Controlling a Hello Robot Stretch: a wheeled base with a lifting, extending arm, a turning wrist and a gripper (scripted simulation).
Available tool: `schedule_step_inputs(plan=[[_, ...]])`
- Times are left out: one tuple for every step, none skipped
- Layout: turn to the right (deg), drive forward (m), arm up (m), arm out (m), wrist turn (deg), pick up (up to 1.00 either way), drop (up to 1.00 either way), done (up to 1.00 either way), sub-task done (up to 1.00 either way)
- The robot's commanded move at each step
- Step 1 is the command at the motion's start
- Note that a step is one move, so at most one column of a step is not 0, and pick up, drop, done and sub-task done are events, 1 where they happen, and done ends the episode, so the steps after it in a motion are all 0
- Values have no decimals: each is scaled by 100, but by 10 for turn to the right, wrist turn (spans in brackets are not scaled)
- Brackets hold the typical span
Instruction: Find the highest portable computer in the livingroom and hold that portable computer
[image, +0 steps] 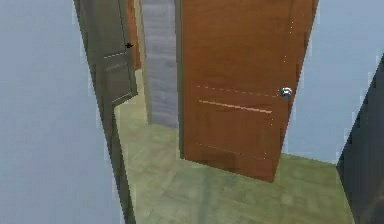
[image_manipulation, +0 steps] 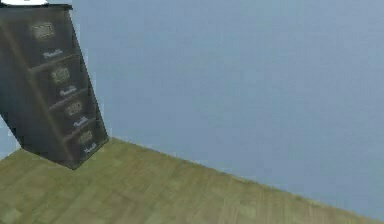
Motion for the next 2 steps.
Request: schedule_step_inputs(plan=[[0, 100, 0, 0, 0, 0, 0, 0, 0], [240, 0, 0, 0, 0, 0, 0, 0, 0]])
